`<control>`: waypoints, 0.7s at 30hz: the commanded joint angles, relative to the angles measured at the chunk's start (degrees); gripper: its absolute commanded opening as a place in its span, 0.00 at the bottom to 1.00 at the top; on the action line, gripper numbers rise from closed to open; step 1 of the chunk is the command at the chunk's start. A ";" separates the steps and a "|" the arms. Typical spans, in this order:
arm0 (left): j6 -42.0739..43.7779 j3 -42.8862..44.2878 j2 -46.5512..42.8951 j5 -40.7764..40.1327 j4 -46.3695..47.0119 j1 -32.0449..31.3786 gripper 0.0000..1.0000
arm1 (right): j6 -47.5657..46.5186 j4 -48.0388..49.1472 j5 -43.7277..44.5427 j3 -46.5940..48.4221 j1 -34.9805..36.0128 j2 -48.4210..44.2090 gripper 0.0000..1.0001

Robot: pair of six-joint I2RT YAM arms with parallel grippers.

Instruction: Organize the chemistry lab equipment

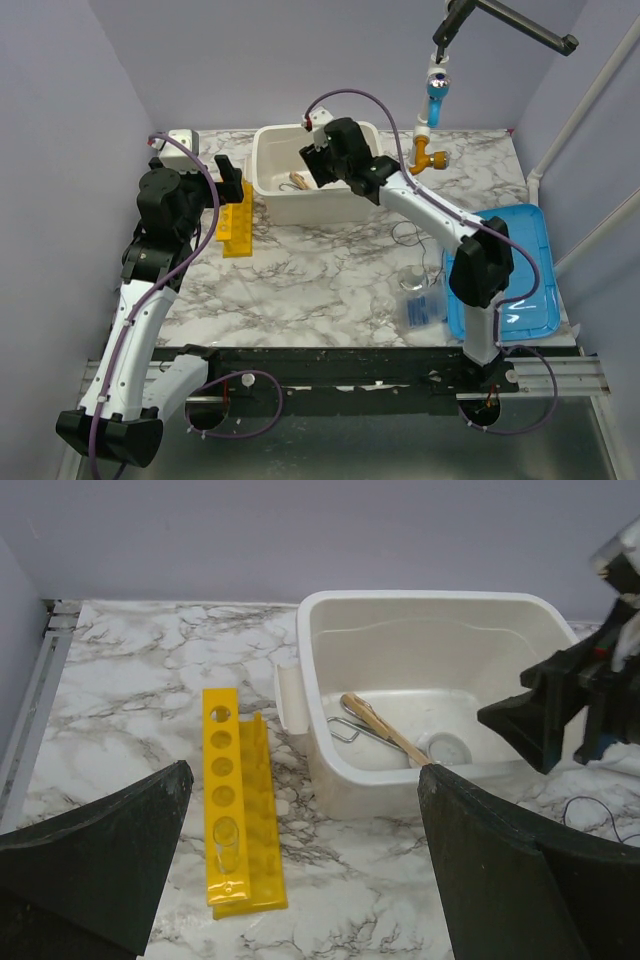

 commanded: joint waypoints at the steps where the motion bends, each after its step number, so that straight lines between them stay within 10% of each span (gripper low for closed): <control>1: 0.01 -0.03 0.45 0.55 0.36 0.09 0.98 | 5.19 7.92 10.08 -8.20 6.64 -12.76 0.67; 9: -1.06 0.01 1.23 -2.33 -0.44 0.53 0.99 | 28.17 10.43 14.92 -25.29 17.54 -22.01 0.68; 21: -1.38 0.32 1.78 -3.41 -1.14 1.25 0.99 | 36.28 5.16 17.00 -23.23 33.97 -6.71 0.69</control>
